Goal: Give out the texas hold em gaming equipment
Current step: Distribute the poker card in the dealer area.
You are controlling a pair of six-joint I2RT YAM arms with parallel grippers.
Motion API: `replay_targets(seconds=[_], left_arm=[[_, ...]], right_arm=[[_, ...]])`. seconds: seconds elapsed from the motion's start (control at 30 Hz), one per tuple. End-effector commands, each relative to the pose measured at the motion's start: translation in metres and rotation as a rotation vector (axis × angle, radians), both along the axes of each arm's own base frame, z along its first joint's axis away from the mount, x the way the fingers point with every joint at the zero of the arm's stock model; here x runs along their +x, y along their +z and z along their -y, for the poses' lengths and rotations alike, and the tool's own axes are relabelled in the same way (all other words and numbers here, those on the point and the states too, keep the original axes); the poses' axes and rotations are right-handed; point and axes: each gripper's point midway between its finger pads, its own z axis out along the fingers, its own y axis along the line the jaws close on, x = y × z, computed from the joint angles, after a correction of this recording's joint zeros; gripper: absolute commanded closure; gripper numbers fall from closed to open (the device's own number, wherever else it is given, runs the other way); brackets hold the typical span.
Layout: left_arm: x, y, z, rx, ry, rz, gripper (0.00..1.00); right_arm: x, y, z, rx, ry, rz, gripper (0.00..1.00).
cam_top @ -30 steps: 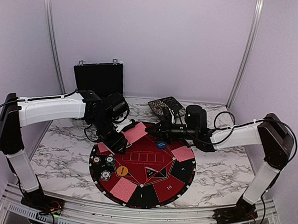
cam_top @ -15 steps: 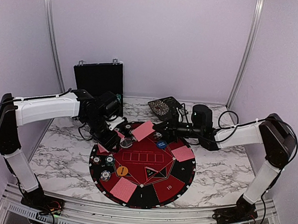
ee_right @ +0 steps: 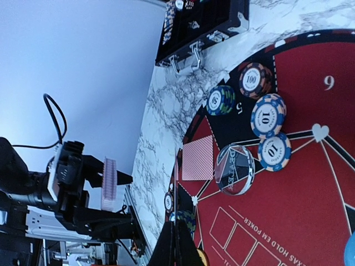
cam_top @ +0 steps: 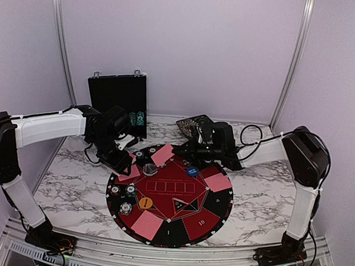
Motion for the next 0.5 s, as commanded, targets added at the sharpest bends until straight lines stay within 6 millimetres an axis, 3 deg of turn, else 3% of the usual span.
replay_targets(seconds=[0.0,0.27,0.47], left_arm=[[0.010,0.016,-0.010,-0.040,0.043,0.049,0.61],[0.010,0.013,-0.017,-0.040,0.058,0.035,0.61],[0.009,0.011,-0.019,-0.040,0.062,0.027,0.61]], right_arm=[[0.008,-0.015,-0.031,-0.050,0.019,0.053,1.00],[0.004,-0.042,-0.091,-0.083,0.087,0.066,1.00],[-0.002,-0.063,-0.120,-0.142,0.105,0.077,1.00]])
